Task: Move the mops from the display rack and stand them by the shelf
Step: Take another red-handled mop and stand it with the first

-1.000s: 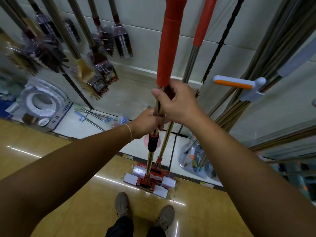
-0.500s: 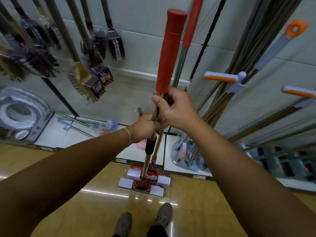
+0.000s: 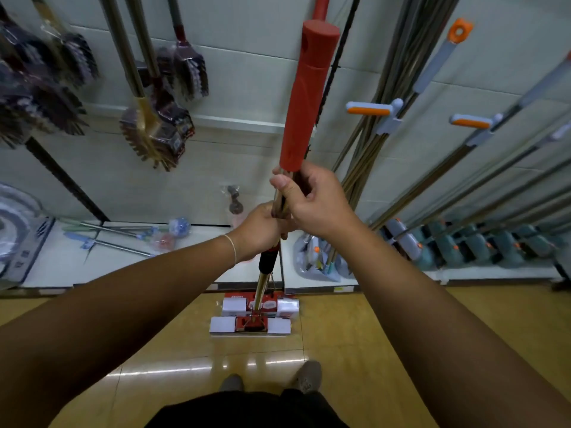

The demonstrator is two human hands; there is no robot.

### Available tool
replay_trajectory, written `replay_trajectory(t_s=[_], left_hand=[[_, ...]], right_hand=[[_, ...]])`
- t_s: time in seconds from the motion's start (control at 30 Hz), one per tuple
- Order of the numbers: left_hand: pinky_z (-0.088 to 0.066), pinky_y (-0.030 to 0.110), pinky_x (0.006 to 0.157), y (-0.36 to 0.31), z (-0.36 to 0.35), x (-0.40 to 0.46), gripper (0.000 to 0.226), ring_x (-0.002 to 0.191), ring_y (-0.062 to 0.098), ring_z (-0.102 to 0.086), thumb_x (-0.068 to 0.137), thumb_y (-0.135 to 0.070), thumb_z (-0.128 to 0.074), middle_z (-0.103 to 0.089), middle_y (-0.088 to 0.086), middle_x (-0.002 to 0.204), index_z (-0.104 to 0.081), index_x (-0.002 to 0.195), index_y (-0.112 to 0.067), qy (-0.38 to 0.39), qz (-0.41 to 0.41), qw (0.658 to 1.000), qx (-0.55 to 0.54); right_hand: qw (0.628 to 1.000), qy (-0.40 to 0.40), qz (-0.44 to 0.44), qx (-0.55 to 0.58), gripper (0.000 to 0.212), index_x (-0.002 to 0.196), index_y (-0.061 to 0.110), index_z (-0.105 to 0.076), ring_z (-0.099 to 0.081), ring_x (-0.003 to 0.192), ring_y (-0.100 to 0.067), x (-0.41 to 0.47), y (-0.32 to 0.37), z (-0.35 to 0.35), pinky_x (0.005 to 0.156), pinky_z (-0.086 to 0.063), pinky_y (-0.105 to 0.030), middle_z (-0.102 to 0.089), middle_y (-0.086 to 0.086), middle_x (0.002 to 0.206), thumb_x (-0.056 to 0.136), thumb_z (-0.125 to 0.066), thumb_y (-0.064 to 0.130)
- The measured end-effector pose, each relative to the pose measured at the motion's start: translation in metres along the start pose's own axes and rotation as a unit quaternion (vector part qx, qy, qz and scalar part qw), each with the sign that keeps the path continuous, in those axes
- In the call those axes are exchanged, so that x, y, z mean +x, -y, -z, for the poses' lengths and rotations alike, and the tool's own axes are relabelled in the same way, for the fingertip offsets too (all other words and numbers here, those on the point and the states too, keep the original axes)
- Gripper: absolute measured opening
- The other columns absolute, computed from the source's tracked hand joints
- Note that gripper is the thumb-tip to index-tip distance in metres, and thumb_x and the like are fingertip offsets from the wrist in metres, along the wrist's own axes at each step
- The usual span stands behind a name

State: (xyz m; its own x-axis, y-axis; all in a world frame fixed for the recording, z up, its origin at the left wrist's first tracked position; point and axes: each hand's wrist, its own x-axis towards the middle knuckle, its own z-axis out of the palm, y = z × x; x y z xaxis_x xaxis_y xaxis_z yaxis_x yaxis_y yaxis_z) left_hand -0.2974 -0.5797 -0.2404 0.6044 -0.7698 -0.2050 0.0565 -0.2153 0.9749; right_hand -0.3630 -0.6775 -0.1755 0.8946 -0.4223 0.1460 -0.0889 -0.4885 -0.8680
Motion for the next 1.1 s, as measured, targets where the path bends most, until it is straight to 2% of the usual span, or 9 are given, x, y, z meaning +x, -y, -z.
replay_trajectory(t_s=[0.1, 0.2, 0.27, 0.37, 0.5, 0.6, 0.7, 0.83, 1.1], left_hand=[[-0.046, 0.028, 0.058, -0.004, -0.018, -0.011, 0.025, 0.061, 0.015, -0.053, 0.088, -0.002, -0.052, -0.059, -0.002, 0.059, -0.060, 0.070, -0.017, -0.032, 0.020, 0.999, 0.038], [-0.039, 0.033, 0.060, -0.013, -0.037, -0.020, 0.018, 0.063, 0.024, -0.047, 0.090, 0.000, -0.050, -0.052, 0.010, 0.063, -0.057, 0.075, -0.005, -0.044, 0.043, 0.997, 0.038], [-0.037, 0.032, 0.058, -0.023, -0.051, -0.025, 0.017, 0.061, 0.022, -0.046, 0.091, -0.001, -0.051, -0.051, 0.009, 0.062, -0.056, 0.075, -0.006, -0.045, 0.041, 0.998, 0.035], [-0.036, 0.033, 0.058, -0.042, -0.077, -0.030, 0.017, 0.063, 0.023, -0.046, 0.087, -0.004, -0.054, -0.052, 0.014, 0.065, -0.056, 0.070, -0.005, -0.044, 0.028, 0.998, 0.047], [-0.035, 0.023, 0.048, -0.069, -0.121, -0.025, 0.021, 0.058, 0.021, -0.045, 0.082, -0.003, -0.058, -0.050, 0.012, 0.062, -0.054, 0.062, -0.009, -0.011, 0.015, 0.997, 0.073], [-0.035, 0.016, 0.039, -0.088, -0.162, -0.017, 0.016, 0.050, 0.013, -0.046, 0.082, -0.004, -0.061, -0.051, 0.003, 0.056, -0.056, 0.068, -0.007, 0.034, 0.001, 0.995, 0.097], [-0.036, 0.023, 0.049, -0.102, -0.209, -0.010, 0.011, 0.052, 0.017, -0.046, 0.081, -0.006, -0.062, -0.049, 0.010, 0.060, -0.056, 0.072, -0.005, 0.065, -0.010, 0.991, 0.119], [-0.040, 0.032, 0.054, -0.120, -0.273, -0.002, 0.014, 0.053, 0.021, -0.050, 0.074, -0.012, -0.065, -0.052, 0.010, 0.054, -0.056, 0.064, -0.007, 0.100, -0.027, 0.985, 0.135], [-0.041, 0.035, 0.056, -0.152, -0.406, -0.002, 0.014, 0.051, 0.023, -0.051, 0.066, -0.014, -0.065, -0.049, 0.009, 0.052, -0.054, 0.063, -0.005, 0.182, -0.062, 0.974, 0.122]], right_hand=[[1.000, -0.005, -0.004, 0.000, 0.017, 0.104, 0.022, -0.065, -0.070, 0.092, -0.021, -0.020, 0.000, 0.008, 0.085, -0.058, -0.043, -0.072, -0.008, 0.097, 0.091, -0.064, 0.032], [1.000, -0.001, 0.009, 0.003, 0.020, 0.104, 0.019, -0.065, -0.070, 0.081, -0.012, -0.036, 0.003, 0.022, 0.072, -0.057, -0.024, -0.071, -0.009, 0.090, 0.090, -0.062, 0.033], [1.000, -0.008, 0.014, 0.007, 0.021, 0.105, 0.013, -0.066, -0.070, 0.078, -0.011, -0.044, 0.006, 0.037, 0.068, -0.055, -0.020, -0.072, -0.013, 0.089, 0.092, -0.063, 0.030], [0.999, -0.031, 0.010, 0.009, 0.022, 0.106, 0.007, -0.067, -0.070, 0.085, -0.023, -0.057, 0.009, 0.068, 0.077, -0.058, -0.037, -0.073, -0.019, 0.094, 0.093, -0.063, 0.025], [0.996, -0.080, 0.020, 0.036, 0.018, 0.100, -0.002, -0.066, -0.069, 0.081, -0.031, -0.075, 0.011, 0.121, 0.075, -0.055, -0.035, -0.072, -0.027, 0.087, 0.095, -0.061, 0.015], [0.992, -0.115, 0.014, 0.052, 0.022, 0.098, -0.007, -0.065, -0.067, 0.085, -0.040, -0.091, 0.004, 0.168, 0.076, -0.054, -0.039, -0.070, -0.032, 0.089, 0.096, -0.061, 0.014], [0.988, -0.147, 0.004, 0.051, 0.023, 0.099, -0.005, -0.066, -0.066, 0.090, -0.046, -0.109, -0.007, 0.216, 0.081, -0.054, -0.052, -0.070, -0.033, 0.090, 0.096, -0.062, 0.017], [0.984, -0.166, -0.002, 0.067, 0.023, 0.099, -0.009, -0.063, -0.069, 0.087, -0.047, -0.139, -0.022, 0.278, 0.079, -0.055, -0.055, -0.069, -0.036, 0.089, 0.096, -0.061, 0.014], [0.965, -0.258, -0.018, 0.041, 0.018, 0.100, 0.004, -0.069, -0.067, 0.100, -0.044, -0.208, -0.045, 0.386, 0.087, -0.052, -0.059, -0.071, -0.029, 0.098, 0.095, -0.063, 0.020]])
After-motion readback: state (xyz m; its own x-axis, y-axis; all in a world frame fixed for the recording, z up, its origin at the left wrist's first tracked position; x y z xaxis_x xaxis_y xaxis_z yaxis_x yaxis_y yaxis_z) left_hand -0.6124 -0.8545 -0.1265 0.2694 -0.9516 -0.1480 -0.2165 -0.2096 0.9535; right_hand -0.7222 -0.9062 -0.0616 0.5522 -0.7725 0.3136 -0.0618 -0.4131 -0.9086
